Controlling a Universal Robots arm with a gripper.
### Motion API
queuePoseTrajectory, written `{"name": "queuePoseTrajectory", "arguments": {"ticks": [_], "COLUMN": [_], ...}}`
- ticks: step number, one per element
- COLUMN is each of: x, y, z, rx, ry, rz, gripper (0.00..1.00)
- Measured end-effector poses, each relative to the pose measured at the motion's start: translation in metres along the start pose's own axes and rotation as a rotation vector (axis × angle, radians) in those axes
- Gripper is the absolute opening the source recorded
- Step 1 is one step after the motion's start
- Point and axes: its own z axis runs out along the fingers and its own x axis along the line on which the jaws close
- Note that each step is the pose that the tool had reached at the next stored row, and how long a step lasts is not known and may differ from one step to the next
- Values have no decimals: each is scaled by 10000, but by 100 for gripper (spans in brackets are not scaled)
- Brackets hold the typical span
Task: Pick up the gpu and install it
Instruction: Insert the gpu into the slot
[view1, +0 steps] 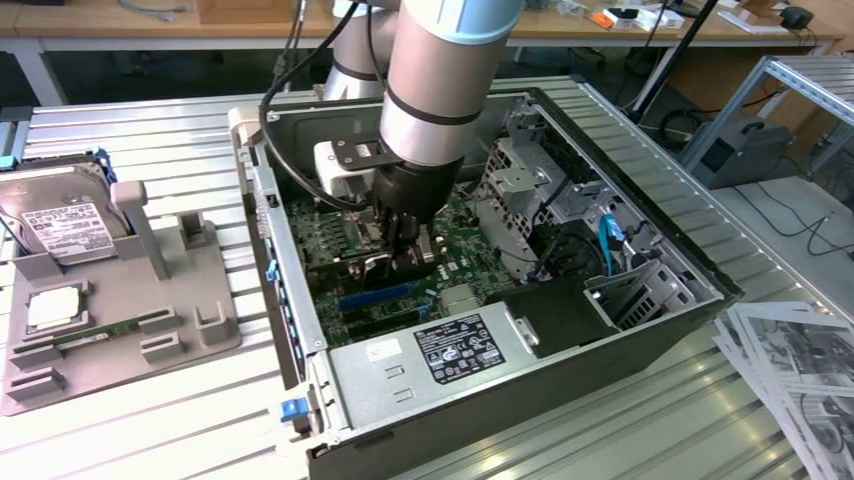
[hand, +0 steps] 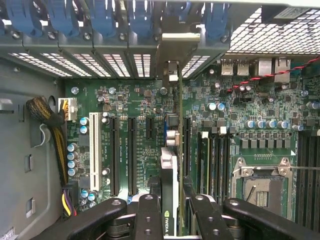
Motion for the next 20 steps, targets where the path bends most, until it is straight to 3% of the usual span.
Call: {"name": "queuePoseTrajectory", "arguments": {"ticks": [20], "x": [0], "y": [44], "z": [1], "rx": [0], "ry": [0], "rz": [1], "gripper": [27]}}
